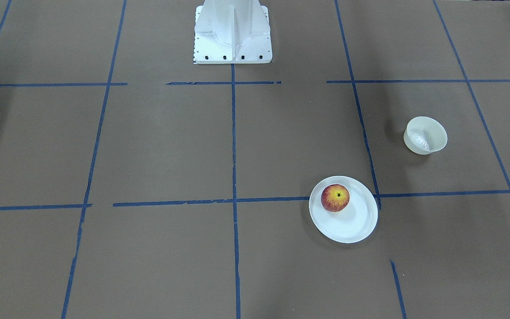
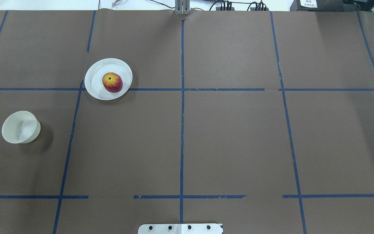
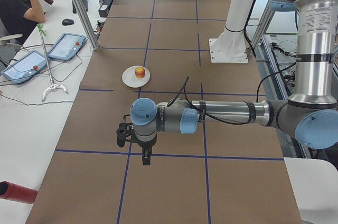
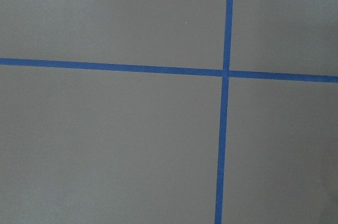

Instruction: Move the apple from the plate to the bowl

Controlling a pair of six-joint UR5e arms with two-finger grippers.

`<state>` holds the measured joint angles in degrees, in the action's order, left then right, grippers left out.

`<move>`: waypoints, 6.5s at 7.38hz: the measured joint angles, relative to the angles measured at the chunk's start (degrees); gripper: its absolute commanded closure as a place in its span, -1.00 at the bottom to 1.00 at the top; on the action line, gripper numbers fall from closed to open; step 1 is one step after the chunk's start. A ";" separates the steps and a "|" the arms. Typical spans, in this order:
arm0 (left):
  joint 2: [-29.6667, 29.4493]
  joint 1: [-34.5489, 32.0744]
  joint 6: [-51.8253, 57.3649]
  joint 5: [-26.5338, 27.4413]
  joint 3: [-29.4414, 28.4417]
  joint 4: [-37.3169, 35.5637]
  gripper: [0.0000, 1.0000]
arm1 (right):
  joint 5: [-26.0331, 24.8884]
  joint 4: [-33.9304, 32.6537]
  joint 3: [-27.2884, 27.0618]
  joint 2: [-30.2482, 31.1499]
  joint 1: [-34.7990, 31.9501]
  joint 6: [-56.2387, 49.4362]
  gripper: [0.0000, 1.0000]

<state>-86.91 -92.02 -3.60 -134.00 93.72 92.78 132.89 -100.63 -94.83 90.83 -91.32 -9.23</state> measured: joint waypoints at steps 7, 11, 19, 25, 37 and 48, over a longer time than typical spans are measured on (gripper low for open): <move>-6.29 11.51 -7.25 -1.16 9.18 0.12 -1.00 | 0.00 -0.01 0.00 0.01 0.00 0.00 -1.00; -20.21 27.00 -29.02 1.47 10.83 -0.20 -1.00 | 0.00 -0.02 0.00 0.00 0.00 0.00 -1.00; -40.10 42.00 -54.57 9.93 -11.49 5.21 -1.00 | 0.00 -0.02 0.00 -0.01 0.00 0.00 -1.00; -41.32 45.21 -57.36 15.24 -19.11 12.62 -1.00 | 0.00 -0.04 0.00 0.00 0.00 0.00 -1.00; -26.60 39.96 -48.23 15.96 7.22 1.32 1.00 | 0.00 -0.02 0.00 -0.02 0.00 0.00 -1.00; 1.78 40.12 -48.22 16.13 8.12 27.71 1.00 | 0.00 -0.08 0.08 0.10 0.00 0.00 -1.00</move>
<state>-85.13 -51.91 -51.82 -117.86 101.84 120.49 132.89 -100.72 -94.75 90.93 -91.32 -9.23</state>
